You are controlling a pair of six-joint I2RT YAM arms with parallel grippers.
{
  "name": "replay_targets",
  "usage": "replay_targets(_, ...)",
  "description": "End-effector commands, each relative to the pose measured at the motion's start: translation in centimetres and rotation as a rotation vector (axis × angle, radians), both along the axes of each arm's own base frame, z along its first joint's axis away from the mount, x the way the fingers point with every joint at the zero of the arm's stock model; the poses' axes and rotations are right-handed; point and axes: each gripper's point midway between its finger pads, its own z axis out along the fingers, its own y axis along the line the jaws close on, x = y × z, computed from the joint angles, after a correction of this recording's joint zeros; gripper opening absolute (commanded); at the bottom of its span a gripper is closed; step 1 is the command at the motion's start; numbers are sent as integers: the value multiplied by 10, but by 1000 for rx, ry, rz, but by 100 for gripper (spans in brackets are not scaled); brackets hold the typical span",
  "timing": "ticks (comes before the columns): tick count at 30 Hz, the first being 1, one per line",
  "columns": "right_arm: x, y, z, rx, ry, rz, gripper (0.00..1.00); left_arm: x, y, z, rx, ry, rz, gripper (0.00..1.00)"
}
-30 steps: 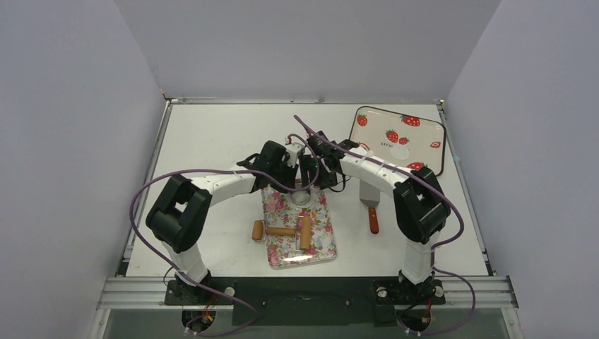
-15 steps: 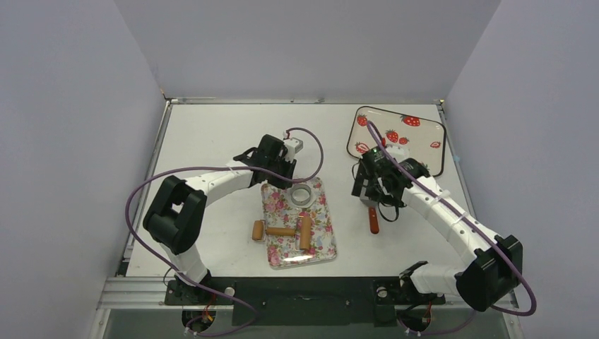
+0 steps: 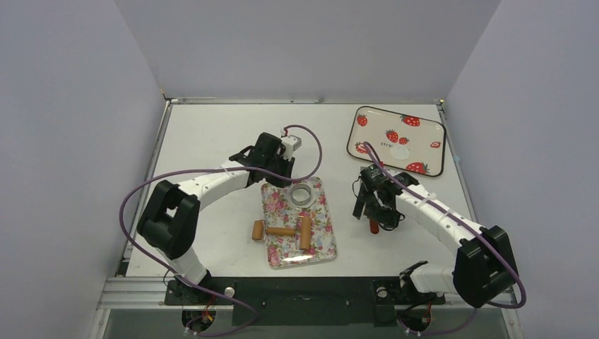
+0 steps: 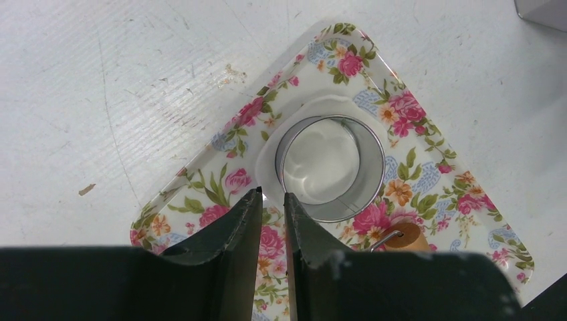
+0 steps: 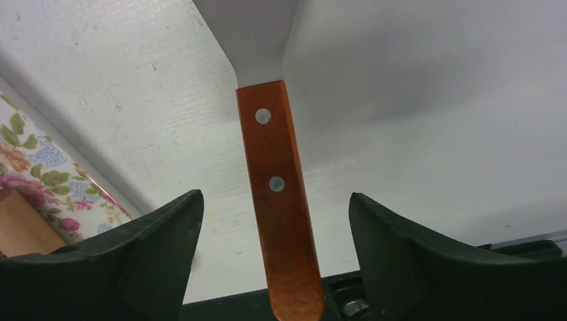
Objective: Roll out the dumpling wrappers from the dough
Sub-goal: Pick up the spatula from the center of the board.
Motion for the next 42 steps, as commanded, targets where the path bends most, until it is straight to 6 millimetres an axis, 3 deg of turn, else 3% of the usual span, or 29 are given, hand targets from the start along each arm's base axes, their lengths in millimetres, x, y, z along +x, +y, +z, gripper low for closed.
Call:
replay_targets(1, 17, 17, -10, 69, -8, 34, 70, 9, 1, 32, -37, -74, 7, 17)
replay_targets(5, 11, 14, -16, 61, 20, 37, 54, 11, 3, 35, -42, -77, 12, 16)
replay_targets(7, 6, 8, -21, 49, 33, 35, 13, 12, 3, 38, -51, -76, 8, 16)
replay_targets(9, 5, 5, -20, 38, 38, 51, 0, 13, 3, 43, -73, -73, -1, 16)
replay_targets(12, 10, 5, -4, 22, 13, 129, 0, 7, -3, 58, -163, -44, -75, 16)
replay_targets(15, 20, 11, 36, 37, -57, 187, 0, 3, 2, 83, -246, -57, -195, 16)
replay_targets(17, 19, 19, 65, 103, -71, 206, 0, -4, 3, 110, -267, -183, -358, 16)
replay_targets(20, 3, 34, 96, 222, -30, 242, 0, -14, 6, 158, -222, -589, -625, 17)
replay_targets(21, 1, 39, 106, 251, -36, 261, 0, -22, 6, 150, -217, -630, -660, 20)
replay_targets(22, -8, 46, 112, 302, -16, 283, 0, -24, 2, 184, -228, -817, -712, 21)
replay_targets(23, -10, 49, 118, 326, -24, 307, 0, -35, -6, 182, -240, -862, -757, 24)
replay_targets(24, -16, 53, 124, 361, -22, 325, 0, -42, -12, 201, -236, -978, -801, 24)
replay_targets(26, -23, 53, 134, 385, -29, 358, 0, -62, -33, 209, -250, -1053, -870, 25)
replay_targets(28, -28, 57, 144, 412, -30, 389, 0, -92, -66, 221, -303, -1113, -947, 26)
replay_targets(31, -28, 65, 159, 458, -49, 416, 0, -117, -92, 247, -389, -1140, -987, 31)
replay_targets(33, -27, 73, 169, 496, -57, 444, 0, -139, -103, 249, -482, -1072, -1057, 35)
replay_targets(36, -26, 82, 187, 528, -93, 483, 0, -153, -111, 223, -493, -957, -1130, 36)
replay_targets(38, -27, 87, 190, 534, -96, 500, 0, -153, -117, 213, -492, -918, -1134, 36)
replay_targets(42, -26, 98, 186, 529, -90, 534, 0, -142, -138, 218, -514, -899, -1066, 37)
